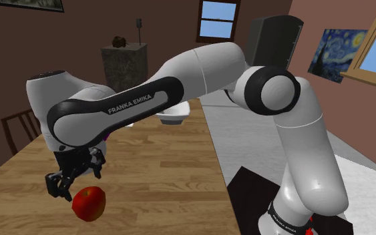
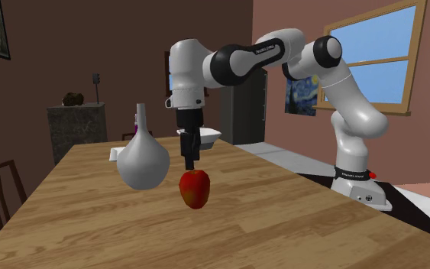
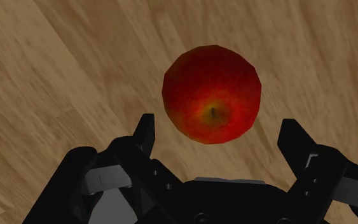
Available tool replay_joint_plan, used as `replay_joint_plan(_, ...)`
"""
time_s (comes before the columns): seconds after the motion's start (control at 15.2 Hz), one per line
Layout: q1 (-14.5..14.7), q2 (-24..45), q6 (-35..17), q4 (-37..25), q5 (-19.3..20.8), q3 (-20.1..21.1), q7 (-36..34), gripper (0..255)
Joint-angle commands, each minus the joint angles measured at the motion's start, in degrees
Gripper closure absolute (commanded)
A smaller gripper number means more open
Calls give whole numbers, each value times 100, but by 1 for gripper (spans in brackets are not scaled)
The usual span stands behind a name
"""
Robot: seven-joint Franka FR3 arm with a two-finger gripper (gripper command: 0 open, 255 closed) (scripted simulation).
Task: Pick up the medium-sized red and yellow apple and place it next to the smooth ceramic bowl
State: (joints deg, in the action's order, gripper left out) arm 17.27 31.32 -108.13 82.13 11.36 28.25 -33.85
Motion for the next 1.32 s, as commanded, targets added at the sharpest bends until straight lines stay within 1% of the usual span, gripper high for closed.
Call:
replay_joint_plan(0.0, -2, 11, -38, 23, 6, -4, 0, 0)
replay_joint_plan(0.4, -2, 11, -37, 22, 6, -4, 0, 0)
replay_joint_plan(0.46, -2, 11, -37, 22, 6, -4, 0, 255)
replay_joint_plan(1.06, -2, 11, -37, 22, 6, -4, 0, 255)
replay_joint_plan(1.25, 6, -40, 165, -135, -22, 13, 12, 255)
